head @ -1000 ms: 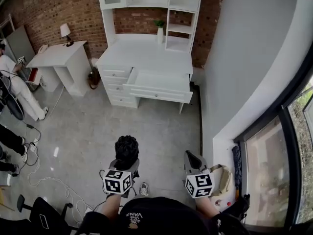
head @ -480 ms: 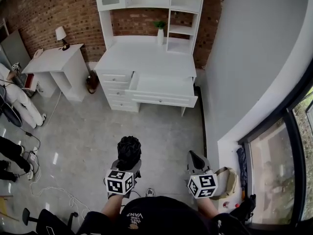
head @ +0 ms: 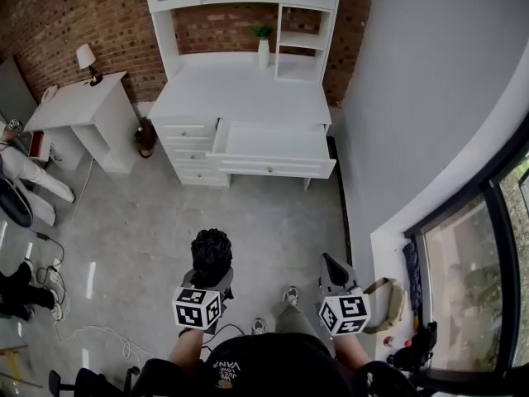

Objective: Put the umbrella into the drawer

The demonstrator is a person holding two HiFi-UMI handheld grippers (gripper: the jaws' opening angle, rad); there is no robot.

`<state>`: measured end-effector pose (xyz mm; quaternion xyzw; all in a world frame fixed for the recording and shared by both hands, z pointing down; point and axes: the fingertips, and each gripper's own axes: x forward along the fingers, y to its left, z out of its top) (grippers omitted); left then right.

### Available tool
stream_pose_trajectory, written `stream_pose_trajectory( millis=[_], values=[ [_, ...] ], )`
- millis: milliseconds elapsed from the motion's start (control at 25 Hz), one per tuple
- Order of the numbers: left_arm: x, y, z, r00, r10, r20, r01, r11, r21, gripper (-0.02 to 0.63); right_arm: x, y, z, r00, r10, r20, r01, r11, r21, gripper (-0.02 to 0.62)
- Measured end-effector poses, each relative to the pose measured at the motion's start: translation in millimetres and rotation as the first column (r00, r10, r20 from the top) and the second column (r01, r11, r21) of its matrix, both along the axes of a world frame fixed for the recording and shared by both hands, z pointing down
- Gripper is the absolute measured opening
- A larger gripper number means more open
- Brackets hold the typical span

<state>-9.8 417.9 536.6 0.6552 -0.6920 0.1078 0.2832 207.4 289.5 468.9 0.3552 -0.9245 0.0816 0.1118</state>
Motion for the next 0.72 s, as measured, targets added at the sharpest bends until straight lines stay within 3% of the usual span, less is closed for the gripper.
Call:
stream_pose_trajectory(
  millis=[720],
  values=[
    [-46.1, -152.9, -20.2, 0.988, -0.149, 0.036, 0.148, 0.988, 0.029, 0.23, -60.3, -179.2, -2.0, 0.99, -0.14, 0.009, 0.14, 0.99, 0.005, -0.008]
  ],
)
